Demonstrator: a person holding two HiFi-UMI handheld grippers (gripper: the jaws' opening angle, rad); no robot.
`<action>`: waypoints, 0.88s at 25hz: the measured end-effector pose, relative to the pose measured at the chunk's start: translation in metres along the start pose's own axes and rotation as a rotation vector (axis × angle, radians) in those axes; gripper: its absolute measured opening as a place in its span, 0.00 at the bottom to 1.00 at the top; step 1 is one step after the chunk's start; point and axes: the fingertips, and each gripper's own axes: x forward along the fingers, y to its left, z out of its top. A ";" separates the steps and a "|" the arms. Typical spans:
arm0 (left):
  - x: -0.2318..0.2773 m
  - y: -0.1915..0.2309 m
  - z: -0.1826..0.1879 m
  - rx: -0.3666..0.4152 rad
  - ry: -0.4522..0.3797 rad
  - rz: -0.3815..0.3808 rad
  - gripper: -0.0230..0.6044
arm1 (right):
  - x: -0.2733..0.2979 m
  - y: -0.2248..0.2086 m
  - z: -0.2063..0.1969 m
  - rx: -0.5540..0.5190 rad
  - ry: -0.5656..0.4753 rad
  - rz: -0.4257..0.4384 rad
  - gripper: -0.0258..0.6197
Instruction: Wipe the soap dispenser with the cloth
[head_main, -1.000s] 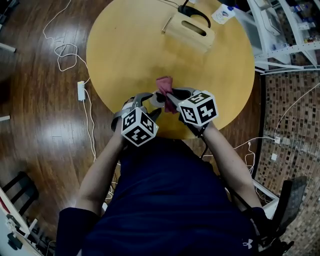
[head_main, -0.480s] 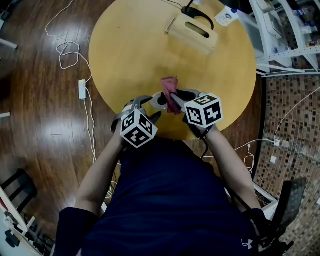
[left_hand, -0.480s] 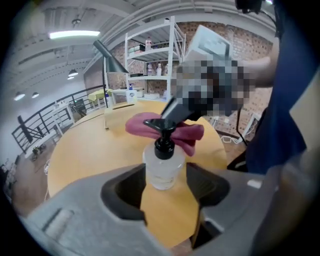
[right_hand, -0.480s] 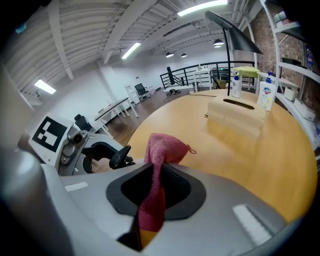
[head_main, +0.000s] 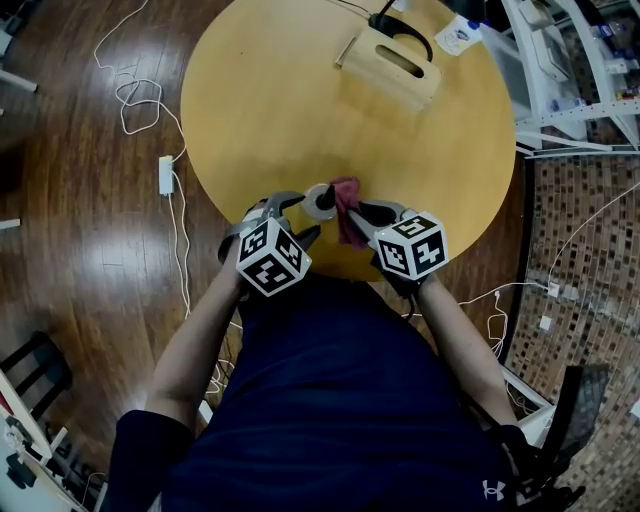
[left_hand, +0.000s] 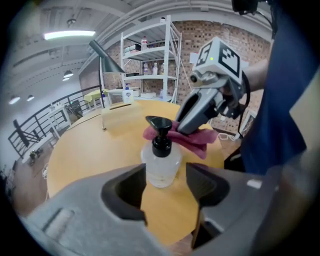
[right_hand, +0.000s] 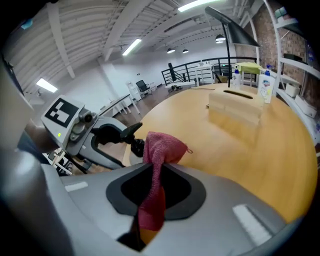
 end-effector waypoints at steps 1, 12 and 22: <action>0.001 0.001 0.000 0.008 0.004 0.011 0.43 | -0.001 -0.004 0.011 -0.003 -0.025 -0.013 0.13; -0.010 0.019 -0.015 -0.056 0.031 0.042 0.35 | 0.010 0.014 0.012 -0.059 0.032 0.056 0.13; -0.002 0.011 -0.008 -0.050 0.040 0.040 0.37 | 0.020 0.003 0.036 -0.053 -0.024 0.070 0.13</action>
